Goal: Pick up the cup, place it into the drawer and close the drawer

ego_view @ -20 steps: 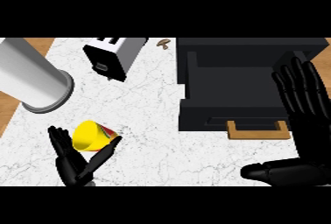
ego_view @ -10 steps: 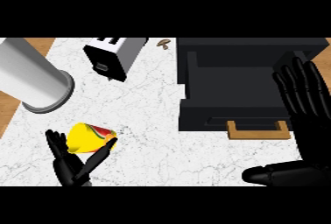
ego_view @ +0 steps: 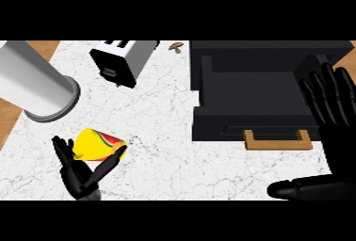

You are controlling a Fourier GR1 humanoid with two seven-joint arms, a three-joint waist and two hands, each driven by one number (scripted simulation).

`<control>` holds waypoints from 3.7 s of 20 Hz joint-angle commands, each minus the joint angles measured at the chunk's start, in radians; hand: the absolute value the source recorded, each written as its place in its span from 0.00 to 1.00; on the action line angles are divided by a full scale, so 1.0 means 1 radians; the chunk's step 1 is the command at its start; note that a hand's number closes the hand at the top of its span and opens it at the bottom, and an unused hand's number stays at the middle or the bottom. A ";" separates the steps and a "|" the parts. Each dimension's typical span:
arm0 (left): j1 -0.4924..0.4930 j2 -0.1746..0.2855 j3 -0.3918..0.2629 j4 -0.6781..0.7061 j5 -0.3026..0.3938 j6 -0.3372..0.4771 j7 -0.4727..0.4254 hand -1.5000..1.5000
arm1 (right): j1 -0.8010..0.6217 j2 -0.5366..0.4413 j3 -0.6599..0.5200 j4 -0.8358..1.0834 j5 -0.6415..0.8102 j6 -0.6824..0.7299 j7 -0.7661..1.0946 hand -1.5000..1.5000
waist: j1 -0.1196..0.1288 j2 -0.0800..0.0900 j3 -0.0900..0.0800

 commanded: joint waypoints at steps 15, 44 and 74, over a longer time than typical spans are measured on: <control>-0.116 -0.030 0.029 0.273 0.116 -0.326 -0.124 0.00 | -0.011 0.027 0.045 -0.027 0.032 -0.025 0.032 0.00 | -0.008 0.007 -0.011; -0.239 0.175 -0.063 0.159 -0.078 -0.770 -0.004 1.00 | 0.043 0.018 0.032 -0.072 0.025 -0.007 0.040 0.00 | 0.001 0.001 -0.010; -0.827 0.030 -0.109 -0.250 -0.274 -0.301 0.763 1.00 | 0.041 0.002 -0.010 -0.029 0.005 0.021 0.004 0.00 | -0.010 0.005 -0.010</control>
